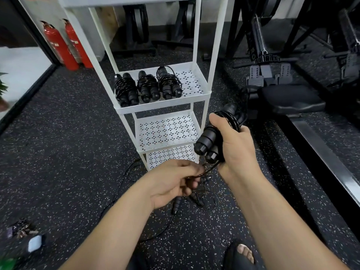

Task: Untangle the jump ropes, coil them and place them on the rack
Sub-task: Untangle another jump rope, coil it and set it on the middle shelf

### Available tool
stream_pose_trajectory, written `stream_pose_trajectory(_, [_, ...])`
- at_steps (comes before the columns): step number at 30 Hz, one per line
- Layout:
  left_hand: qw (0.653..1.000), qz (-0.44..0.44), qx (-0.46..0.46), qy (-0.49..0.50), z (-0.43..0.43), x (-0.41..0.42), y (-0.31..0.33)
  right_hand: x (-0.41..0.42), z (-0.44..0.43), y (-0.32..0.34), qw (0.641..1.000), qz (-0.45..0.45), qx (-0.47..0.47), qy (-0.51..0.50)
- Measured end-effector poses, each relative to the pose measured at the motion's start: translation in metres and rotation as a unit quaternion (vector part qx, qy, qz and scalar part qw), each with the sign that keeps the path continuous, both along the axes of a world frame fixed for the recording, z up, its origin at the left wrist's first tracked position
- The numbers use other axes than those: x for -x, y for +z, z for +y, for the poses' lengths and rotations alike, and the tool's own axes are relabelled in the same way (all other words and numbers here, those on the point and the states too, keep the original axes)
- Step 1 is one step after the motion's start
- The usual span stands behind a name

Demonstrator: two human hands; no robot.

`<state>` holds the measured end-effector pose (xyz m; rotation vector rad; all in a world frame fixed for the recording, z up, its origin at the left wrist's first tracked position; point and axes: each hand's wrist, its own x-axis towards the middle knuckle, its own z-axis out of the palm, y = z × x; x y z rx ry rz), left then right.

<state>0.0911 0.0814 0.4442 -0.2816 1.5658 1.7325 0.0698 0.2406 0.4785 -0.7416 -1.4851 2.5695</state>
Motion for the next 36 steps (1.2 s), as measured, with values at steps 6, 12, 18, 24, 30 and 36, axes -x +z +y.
stream_pose_trajectory(6, [0.981,0.141,0.103,0.090,-0.001,0.006,-0.007,-0.004,0.000,0.000,0.996,-0.026,-0.054,0.067])
stream_pose_trajectory(12, [0.961,0.201,0.137,0.135,0.001,0.007,-0.004,-0.008,-0.010,-0.005,0.981,-0.028,-0.143,0.128])
stream_pose_trajectory(18, [0.974,0.135,0.043,0.177,0.000,0.010,0.000,-0.013,-0.014,-0.005,0.959,-0.036,-0.253,0.120])
stream_pose_trajectory(24, [0.962,0.191,0.019,0.192,-0.005,0.009,0.006,-0.011,-0.009,-0.003,0.946,-0.004,-0.323,0.004])
stream_pose_trajectory(30, [0.933,0.316,0.058,0.164,0.000,0.004,0.010,-0.010,-0.008,-0.007,0.940,0.025,-0.336,-0.049])
stream_pose_trajectory(36, [0.900,0.379,0.151,0.157,0.012,-0.005,0.008,-0.007,-0.006,-0.010,0.930,0.032,-0.359,-0.073])
